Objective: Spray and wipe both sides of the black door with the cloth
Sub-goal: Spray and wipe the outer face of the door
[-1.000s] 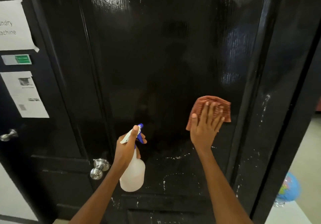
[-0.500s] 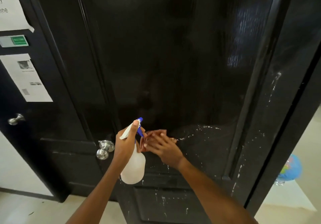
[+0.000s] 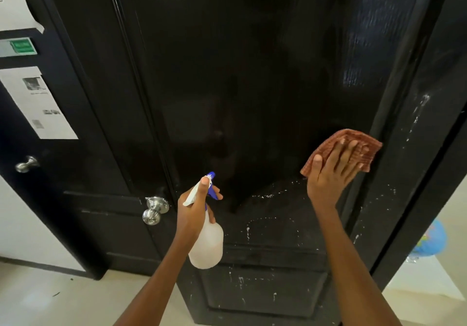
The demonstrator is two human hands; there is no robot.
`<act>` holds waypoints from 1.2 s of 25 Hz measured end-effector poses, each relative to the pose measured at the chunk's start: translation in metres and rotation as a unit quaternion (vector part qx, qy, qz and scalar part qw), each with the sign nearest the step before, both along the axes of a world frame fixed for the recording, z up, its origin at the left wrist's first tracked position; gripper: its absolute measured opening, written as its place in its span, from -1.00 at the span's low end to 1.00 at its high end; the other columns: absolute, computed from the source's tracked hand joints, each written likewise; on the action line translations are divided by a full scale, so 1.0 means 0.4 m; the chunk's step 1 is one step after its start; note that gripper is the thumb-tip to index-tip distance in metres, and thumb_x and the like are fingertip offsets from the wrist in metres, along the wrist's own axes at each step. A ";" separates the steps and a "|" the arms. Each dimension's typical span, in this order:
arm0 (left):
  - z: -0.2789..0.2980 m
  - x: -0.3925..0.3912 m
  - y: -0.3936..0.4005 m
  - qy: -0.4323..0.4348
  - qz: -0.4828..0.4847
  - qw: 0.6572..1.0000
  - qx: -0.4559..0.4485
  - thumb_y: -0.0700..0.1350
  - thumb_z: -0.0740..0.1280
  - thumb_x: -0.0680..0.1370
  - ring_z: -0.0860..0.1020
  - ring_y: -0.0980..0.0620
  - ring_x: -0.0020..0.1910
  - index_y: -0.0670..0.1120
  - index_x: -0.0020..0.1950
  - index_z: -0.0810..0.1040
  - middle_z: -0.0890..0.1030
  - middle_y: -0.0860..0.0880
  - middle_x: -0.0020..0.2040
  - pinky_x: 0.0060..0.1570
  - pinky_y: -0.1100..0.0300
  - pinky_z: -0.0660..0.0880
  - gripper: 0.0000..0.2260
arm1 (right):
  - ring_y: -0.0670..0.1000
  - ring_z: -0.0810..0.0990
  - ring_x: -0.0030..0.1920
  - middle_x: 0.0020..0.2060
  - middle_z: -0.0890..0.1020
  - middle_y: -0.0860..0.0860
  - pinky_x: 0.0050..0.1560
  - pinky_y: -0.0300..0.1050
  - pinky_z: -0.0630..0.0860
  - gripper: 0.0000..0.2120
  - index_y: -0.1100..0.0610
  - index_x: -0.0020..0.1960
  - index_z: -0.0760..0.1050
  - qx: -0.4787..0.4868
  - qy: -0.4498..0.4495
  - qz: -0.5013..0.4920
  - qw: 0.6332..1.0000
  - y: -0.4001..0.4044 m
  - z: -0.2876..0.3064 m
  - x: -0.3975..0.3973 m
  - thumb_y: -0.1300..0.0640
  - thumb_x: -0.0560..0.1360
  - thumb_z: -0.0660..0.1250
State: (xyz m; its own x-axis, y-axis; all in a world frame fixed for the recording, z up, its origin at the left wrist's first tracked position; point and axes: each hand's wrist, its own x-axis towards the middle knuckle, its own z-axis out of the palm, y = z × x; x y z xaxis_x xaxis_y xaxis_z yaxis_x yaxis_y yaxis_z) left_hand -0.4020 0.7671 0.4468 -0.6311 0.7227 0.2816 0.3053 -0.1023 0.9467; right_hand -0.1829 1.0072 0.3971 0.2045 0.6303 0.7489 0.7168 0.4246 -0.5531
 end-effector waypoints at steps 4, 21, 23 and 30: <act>0.010 0.001 0.018 -0.009 0.024 0.999 0.029 0.22 0.09 0.59 0.50 -0.03 -0.57 -0.16 -0.14 0.61 0.70 -0.05 -0.15 -0.44 0.20 0.52 -0.49 | 0.43 0.04 0.57 0.61 0.13 0.25 0.54 0.47 -0.07 -0.42 0.12 0.66 0.00 0.042 0.037 0.023 0.998 -0.029 0.135 -0.141 -0.08 0.74 0.02; -0.066 0.102 0.071 -0.050 0.037 0.998 -0.002 0.26 0.14 0.55 0.51 -0.02 -0.56 -0.16 -0.12 0.61 0.70 -0.04 -0.18 -0.47 0.22 0.51 -0.48 | 0.14 0.19 0.56 0.56 0.32 -0.02 0.61 0.15 -0.24 -0.41 -0.14 0.66 -0.01 0.083 -0.516 0.174 0.834 -0.032 -0.213 0.046 -0.13 0.67 0.06; -0.065 0.136 0.084 -0.056 0.028 0.998 -0.002 0.25 0.14 0.54 0.51 0.00 -0.55 -0.16 -0.13 0.61 0.70 -0.03 -0.19 -0.46 0.22 0.51 -0.49 | 0.25 0.18 0.57 0.58 0.27 -0.02 0.60 0.23 -0.19 -0.39 -0.15 0.67 -0.05 0.071 -0.458 0.140 0.875 -0.001 -0.140 0.118 -0.19 0.67 0.03; -0.021 0.178 0.092 -0.051 0.014 0.998 0.025 0.23 0.16 0.55 0.50 -0.01 -0.56 -0.19 -0.12 0.61 0.69 -0.06 -0.17 -0.49 0.22 0.49 -0.50 | 0.38 -0.05 0.61 0.64 0.01 0.21 0.57 0.40 -0.16 -0.38 0.09 0.68 -0.09 0.004 -0.065 -0.011 0.998 0.003 0.084 0.018 -0.13 0.73 0.02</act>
